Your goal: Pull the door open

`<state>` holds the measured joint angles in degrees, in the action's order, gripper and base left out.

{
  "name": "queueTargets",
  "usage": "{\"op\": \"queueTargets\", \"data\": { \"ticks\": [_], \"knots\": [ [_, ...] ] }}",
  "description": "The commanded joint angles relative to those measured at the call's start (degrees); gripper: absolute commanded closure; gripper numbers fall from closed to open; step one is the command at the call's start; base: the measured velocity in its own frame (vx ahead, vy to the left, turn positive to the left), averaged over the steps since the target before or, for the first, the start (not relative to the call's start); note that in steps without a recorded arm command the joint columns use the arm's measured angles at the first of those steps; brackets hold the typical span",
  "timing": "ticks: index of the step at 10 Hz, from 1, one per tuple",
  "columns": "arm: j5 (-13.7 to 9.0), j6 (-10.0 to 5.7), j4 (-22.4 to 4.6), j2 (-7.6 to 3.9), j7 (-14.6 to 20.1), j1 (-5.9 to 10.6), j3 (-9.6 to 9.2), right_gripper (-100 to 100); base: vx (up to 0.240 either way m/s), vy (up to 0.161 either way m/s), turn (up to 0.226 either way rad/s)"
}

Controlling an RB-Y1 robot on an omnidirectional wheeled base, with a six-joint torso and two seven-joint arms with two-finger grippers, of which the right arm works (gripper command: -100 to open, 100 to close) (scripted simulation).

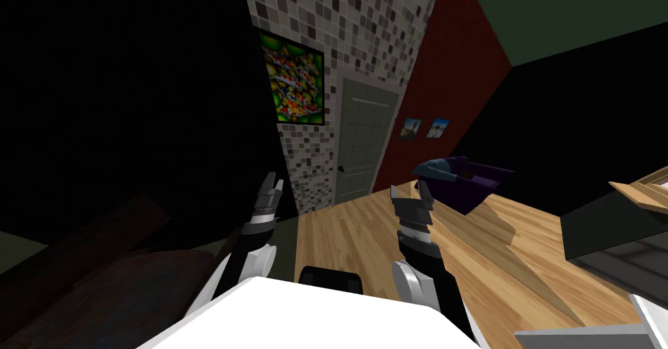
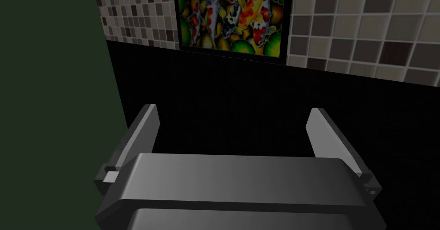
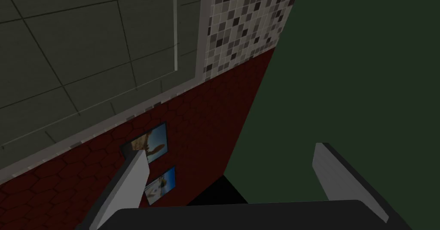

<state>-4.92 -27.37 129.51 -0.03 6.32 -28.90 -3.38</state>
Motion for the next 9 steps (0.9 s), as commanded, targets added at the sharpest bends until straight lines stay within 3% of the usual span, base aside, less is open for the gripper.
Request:
{"op": "queueTargets", "data": {
  "ticks": [1,9],
  "knots": [
    [0.89,-0.87,-1.97,-0.67,-1.96,0.16,0.25,-100,0.073,0.015,0.029],
    [4.45,-4.37,-9.87,-2.74,-9.81,0.81,1.25,-100,0.133,0.03,0.038]
  ]
}}
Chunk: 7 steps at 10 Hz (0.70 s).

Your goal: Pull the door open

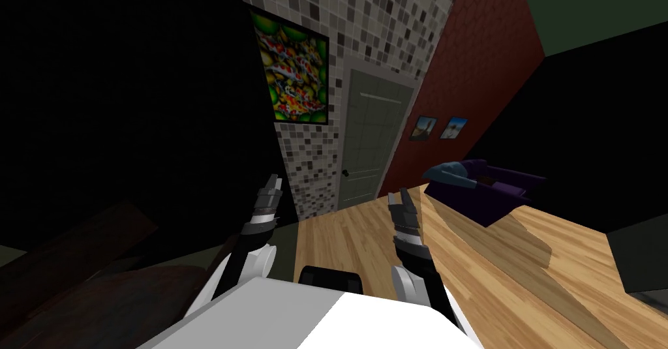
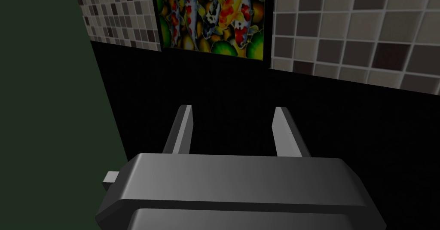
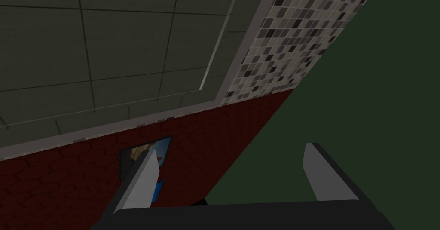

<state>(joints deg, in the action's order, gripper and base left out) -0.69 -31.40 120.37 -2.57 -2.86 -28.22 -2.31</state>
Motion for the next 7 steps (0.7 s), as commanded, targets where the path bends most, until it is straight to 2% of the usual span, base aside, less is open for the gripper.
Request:
{"op": "queueTargets", "data": {
  "ticks": [1,7],
  "knots": [
    [0.64,-0.74,-1.64,-0.42,-1.54,0.21,0.3,-100,0.09,0.016,0.03],
    [3.5,-3.56,-8.01,-1.67,-7.88,0.74,1.1,-100,0.098,0.026,0.036]
  ]
}}
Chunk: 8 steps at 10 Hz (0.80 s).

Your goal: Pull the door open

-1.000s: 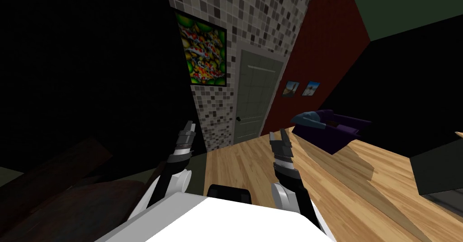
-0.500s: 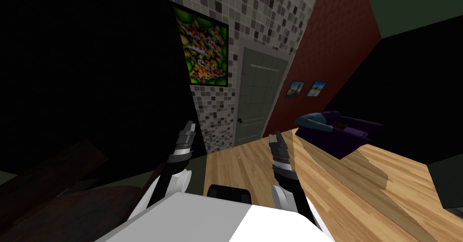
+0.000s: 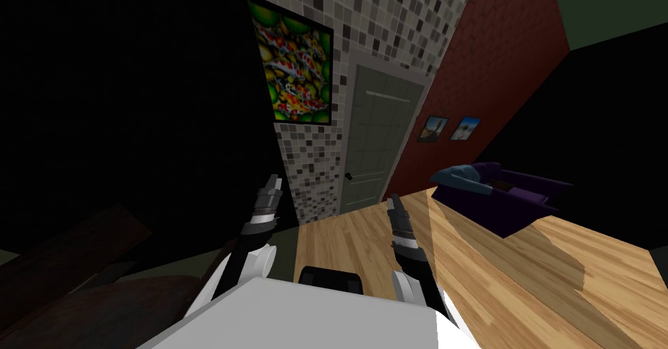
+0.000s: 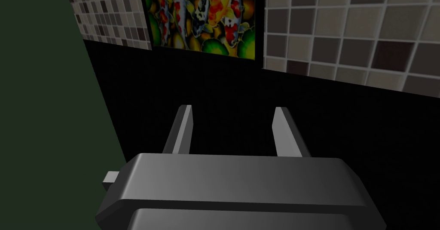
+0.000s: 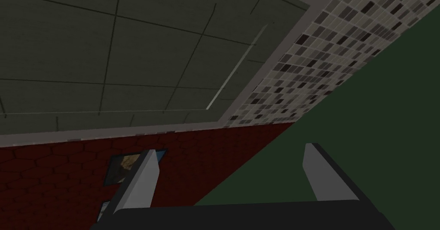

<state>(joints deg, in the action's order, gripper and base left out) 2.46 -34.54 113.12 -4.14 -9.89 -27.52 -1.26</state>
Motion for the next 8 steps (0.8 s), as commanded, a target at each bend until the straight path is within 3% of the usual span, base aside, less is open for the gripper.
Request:
{"op": "queueTargets", "data": {
  "ticks": [1,8],
  "knots": [
    [0.89,-0.95,-1.94,-0.29,-2.02,0.13,0.19,-100,0.094,0.012,0.036],
    [4.73,-4.74,-10.48,-1.65,-10.52,0.84,1.27,-100,0.101,0.022,0.04]
  ]
}}
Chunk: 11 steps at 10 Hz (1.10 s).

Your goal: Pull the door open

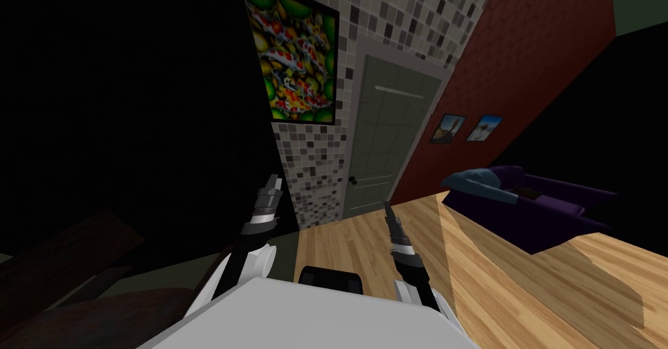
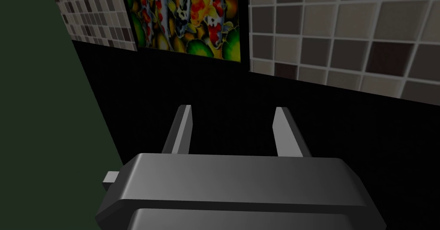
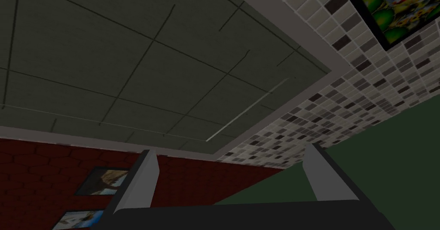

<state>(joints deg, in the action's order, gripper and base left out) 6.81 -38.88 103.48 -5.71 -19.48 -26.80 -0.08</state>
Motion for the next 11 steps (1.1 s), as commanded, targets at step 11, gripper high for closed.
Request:
{"op": "queueTargets", "data": {
  "ticks": [11],
  "knots": [
    [6.75,-6.68,-14.96,-1.9,-15.0,1.32,1.88,-100,0.101,0.014,0.039]
  ]
}}
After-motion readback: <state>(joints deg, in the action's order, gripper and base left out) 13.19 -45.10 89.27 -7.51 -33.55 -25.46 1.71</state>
